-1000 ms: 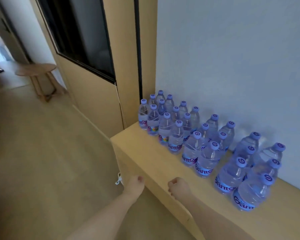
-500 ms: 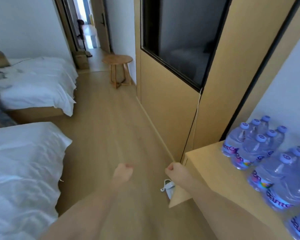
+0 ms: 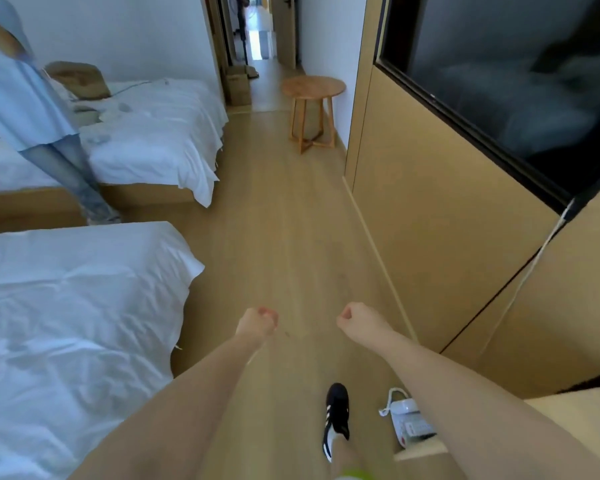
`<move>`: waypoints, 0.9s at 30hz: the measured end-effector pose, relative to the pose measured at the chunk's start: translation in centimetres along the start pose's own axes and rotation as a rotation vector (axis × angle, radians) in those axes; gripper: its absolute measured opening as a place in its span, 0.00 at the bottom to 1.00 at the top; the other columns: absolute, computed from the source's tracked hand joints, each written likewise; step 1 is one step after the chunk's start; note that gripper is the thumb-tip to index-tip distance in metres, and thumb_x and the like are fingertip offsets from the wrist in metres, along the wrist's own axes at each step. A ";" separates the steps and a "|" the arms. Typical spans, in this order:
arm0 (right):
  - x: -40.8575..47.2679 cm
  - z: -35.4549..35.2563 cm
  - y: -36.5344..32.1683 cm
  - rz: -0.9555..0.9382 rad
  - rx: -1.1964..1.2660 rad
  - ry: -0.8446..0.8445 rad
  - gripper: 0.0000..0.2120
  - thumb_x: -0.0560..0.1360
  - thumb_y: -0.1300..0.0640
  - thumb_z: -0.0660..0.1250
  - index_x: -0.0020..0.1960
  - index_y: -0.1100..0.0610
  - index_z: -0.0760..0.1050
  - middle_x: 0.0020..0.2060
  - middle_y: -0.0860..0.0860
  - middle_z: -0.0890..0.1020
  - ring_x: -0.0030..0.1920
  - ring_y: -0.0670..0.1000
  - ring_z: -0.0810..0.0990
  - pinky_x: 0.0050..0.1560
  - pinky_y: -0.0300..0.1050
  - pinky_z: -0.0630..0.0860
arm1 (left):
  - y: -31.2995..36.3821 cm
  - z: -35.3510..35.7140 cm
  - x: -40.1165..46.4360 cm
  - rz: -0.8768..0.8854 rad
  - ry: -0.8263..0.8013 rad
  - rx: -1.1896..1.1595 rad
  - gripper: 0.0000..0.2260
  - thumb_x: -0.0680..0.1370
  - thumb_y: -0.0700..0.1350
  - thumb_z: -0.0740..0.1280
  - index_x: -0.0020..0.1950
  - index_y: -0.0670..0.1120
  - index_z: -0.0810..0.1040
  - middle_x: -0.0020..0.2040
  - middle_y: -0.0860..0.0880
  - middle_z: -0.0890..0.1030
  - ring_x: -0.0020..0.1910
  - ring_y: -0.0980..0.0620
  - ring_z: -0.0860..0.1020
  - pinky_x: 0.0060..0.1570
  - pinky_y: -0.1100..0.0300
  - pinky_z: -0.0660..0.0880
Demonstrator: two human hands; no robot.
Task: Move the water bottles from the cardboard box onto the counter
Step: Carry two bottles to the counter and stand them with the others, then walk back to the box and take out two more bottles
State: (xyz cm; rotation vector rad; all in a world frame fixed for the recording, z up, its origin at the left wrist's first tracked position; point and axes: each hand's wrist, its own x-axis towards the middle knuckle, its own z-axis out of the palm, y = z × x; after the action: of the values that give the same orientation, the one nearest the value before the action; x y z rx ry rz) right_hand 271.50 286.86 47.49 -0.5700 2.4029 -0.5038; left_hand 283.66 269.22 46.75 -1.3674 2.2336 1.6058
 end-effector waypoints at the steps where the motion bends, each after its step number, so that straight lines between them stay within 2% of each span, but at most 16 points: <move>1: 2.5 -0.7 -0.3 -0.006 -0.007 -0.003 0.12 0.81 0.50 0.58 0.58 0.57 0.73 0.53 0.53 0.79 0.51 0.53 0.77 0.48 0.45 0.72 | 1.1 -0.1 1.9 0.000 0.009 0.026 0.13 0.79 0.39 0.59 0.57 0.38 0.80 0.51 0.37 0.80 0.50 0.41 0.79 0.44 0.58 0.73; 2: 5.1 -1.5 -0.7 -0.012 -0.016 -0.002 0.13 0.81 0.51 0.58 0.59 0.58 0.73 0.54 0.54 0.79 0.53 0.54 0.77 0.49 0.44 0.71 | 2.4 -0.2 3.9 -0.003 0.019 0.059 0.14 0.79 0.39 0.59 0.59 0.39 0.79 0.55 0.38 0.80 0.56 0.39 0.79 0.49 0.55 0.76; 4: 10.2 -3.3 -1.5 -0.014 -0.030 -0.009 0.12 0.81 0.53 0.59 0.58 0.60 0.73 0.56 0.56 0.79 0.57 0.56 0.77 0.49 0.43 0.70 | 5.1 -0.4 7.9 -0.007 0.039 0.114 0.14 0.79 0.40 0.59 0.61 0.39 0.79 0.58 0.38 0.80 0.59 0.38 0.78 0.55 0.52 0.76; 7: 17.7 -6.7 -2.8 -0.014 -0.044 -0.057 0.09 0.81 0.53 0.59 0.55 0.58 0.72 0.54 0.57 0.78 0.57 0.57 0.76 0.52 0.44 0.70 | 9.7 -0.9 13.8 -0.017 0.051 0.175 0.15 0.79 0.40 0.58 0.61 0.39 0.79 0.57 0.39 0.80 0.56 0.39 0.79 0.53 0.52 0.77; 11: 26.5 -12.5 -5.6 -0.047 -0.096 -0.056 0.12 0.81 0.52 0.59 0.57 0.59 0.73 0.56 0.57 0.78 0.57 0.57 0.77 0.54 0.45 0.71 | 15.6 -1.9 21.1 0.012 0.052 0.204 0.14 0.79 0.40 0.58 0.60 0.40 0.78 0.56 0.39 0.81 0.56 0.40 0.79 0.54 0.52 0.77; 14: 31.9 -16.3 -8.3 -0.100 -0.103 -0.048 0.06 0.80 0.53 0.59 0.50 0.55 0.69 0.51 0.57 0.77 0.53 0.55 0.76 0.51 0.45 0.69 | 19.0 -2.7 25.7 0.000 0.043 0.239 0.13 0.78 0.42 0.58 0.59 0.43 0.79 0.55 0.40 0.82 0.55 0.41 0.80 0.56 0.51 0.78; 16: 35.3 -18.1 -9.7 -0.133 -0.114 -0.065 0.06 0.80 0.54 0.60 0.49 0.56 0.68 0.47 0.56 0.75 0.48 0.53 0.73 0.48 0.44 0.68 | 20.7 -3.3 29.1 -0.024 0.045 0.263 0.13 0.78 0.42 0.58 0.58 0.44 0.78 0.55 0.41 0.82 0.54 0.41 0.81 0.56 0.51 0.78; 19: 41.0 -20.2 -11.1 -0.140 -0.165 -0.078 0.06 0.80 0.52 0.60 0.48 0.54 0.69 0.50 0.57 0.79 0.51 0.56 0.77 0.45 0.43 0.67 | 23.4 -3.8 34.9 -0.036 0.028 0.320 0.13 0.78 0.42 0.57 0.58 0.43 0.78 0.54 0.41 0.82 0.53 0.41 0.81 0.55 0.52 0.78; 23: 50.3 -22.8 -13.1 -0.089 -0.232 -0.056 0.09 0.79 0.48 0.59 0.53 0.53 0.73 0.56 0.55 0.80 0.56 0.57 0.78 0.55 0.47 0.74 | 28.0 -4.8 44.0 -0.002 0.011 0.431 0.14 0.79 0.42 0.55 0.58 0.45 0.78 0.55 0.45 0.81 0.55 0.46 0.79 0.54 0.56 0.75; 25: 55.2 -24.3 -14.6 -0.077 -0.245 -0.036 0.13 0.79 0.48 0.59 0.57 0.54 0.74 0.57 0.55 0.79 0.57 0.57 0.78 0.57 0.48 0.75 | 30.9 -5.8 49.2 0.024 0.004 0.471 0.14 0.79 0.43 0.55 0.58 0.47 0.78 0.56 0.48 0.81 0.55 0.47 0.79 0.51 0.58 0.74; 27: 59.8 -26.2 -16.2 -0.068 -0.250 -0.002 0.14 0.79 0.47 0.59 0.60 0.54 0.72 0.58 0.55 0.78 0.57 0.57 0.77 0.58 0.49 0.75 | 34.0 -7.0 54.1 0.041 -0.025 0.495 0.14 0.79 0.43 0.55 0.58 0.47 0.77 0.57 0.47 0.81 0.56 0.47 0.79 0.53 0.57 0.74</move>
State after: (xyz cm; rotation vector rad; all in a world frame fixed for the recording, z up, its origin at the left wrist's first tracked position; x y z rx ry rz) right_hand 216.16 248.64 46.39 -0.7614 2.4688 -0.2311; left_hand 230.81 232.68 46.81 -1.1594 2.4278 0.9653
